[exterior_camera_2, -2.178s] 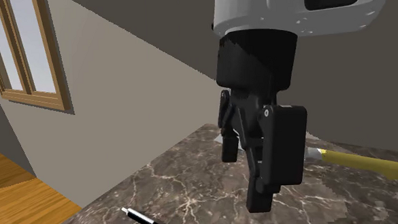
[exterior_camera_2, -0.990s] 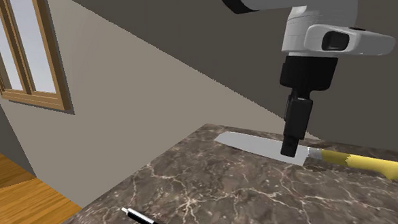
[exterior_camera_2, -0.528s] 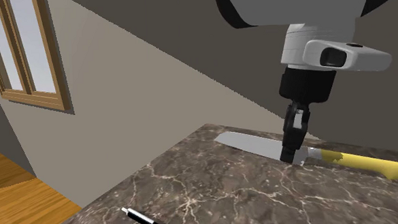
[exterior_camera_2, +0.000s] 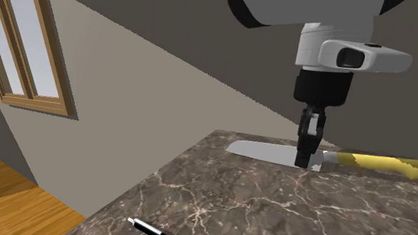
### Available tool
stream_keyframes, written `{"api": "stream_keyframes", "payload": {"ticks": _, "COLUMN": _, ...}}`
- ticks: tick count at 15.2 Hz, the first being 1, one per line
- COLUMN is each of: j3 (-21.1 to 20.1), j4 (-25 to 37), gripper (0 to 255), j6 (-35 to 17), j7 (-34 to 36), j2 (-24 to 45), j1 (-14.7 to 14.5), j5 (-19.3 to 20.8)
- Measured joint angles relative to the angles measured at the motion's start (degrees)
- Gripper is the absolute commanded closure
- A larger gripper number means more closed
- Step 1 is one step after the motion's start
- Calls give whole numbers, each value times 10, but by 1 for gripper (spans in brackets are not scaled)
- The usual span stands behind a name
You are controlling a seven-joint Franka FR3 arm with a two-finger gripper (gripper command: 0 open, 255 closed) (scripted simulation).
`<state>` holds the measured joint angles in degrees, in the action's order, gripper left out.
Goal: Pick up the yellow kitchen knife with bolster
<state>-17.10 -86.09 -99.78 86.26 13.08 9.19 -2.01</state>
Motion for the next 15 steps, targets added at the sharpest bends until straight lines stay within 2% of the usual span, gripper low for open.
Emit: {"api": "stream_keyframes", "payload": {"ticks": 15, "j3": -2, "j4": 150, "gripper": 255, "j6": 121, "j7": 13, "j2": 29, "j1": -9, "j5": 9}}
